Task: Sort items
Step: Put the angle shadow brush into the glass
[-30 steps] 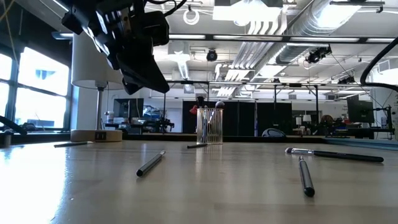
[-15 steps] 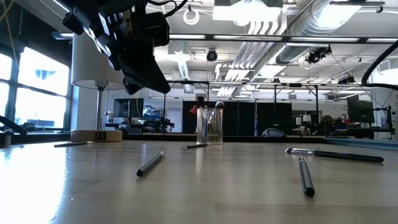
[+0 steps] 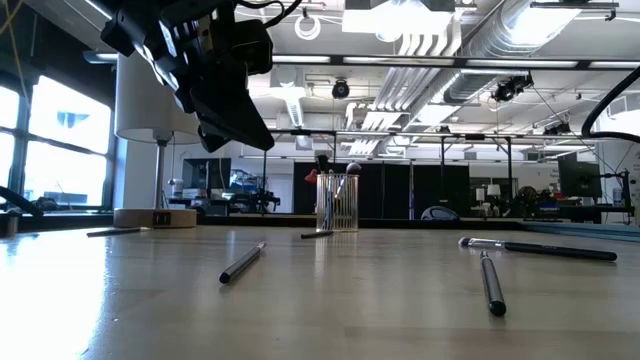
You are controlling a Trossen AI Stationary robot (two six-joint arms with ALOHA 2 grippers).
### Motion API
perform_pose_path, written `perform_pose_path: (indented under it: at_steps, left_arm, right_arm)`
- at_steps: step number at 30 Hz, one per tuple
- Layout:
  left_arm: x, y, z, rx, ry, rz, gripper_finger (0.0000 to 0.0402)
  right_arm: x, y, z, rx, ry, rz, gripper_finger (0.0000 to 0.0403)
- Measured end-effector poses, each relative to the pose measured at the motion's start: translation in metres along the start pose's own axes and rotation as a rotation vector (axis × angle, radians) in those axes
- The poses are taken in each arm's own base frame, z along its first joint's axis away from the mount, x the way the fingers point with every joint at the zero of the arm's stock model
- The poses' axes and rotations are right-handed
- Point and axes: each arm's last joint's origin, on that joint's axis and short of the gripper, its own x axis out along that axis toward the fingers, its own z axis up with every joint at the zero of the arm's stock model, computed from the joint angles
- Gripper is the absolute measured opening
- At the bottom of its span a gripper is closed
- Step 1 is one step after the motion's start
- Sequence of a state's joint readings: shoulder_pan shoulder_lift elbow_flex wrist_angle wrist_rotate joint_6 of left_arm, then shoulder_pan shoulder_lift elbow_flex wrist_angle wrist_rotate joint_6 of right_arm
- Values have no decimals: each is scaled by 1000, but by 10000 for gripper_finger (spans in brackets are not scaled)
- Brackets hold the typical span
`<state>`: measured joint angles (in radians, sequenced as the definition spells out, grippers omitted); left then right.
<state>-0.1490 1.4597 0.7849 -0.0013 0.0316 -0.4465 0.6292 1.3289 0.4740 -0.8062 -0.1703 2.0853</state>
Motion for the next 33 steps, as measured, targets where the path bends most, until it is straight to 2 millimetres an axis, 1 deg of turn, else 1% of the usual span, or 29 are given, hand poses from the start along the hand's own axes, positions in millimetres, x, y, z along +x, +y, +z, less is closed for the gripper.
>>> perform_pose_path:
  at_steps: [6,11,25,28,31,33]
  left_arm:
    - [0,1,0,0,-9,18,0]
    - [0,1,0,-1,-10,21,0]
    - [0,2,2,-11,-20,22,0]
    - [0,2,2,-16,-21,22,0]
    - [0,2,2,-17,-21,23,0]
    - [0,2,2,-17,-20,23,0]
  right_arm:
    - [0,0,0,-43,-10,6,78]
    - [0,-2,1,-13,-23,-13,78]
    - [-1,-2,2,-4,-38,-17,76]
    - [-1,-2,2,-4,-27,-15,58]
    - [-1,0,1,-10,-21,-2,19]
    - [-1,0,1,-28,-17,7,7]
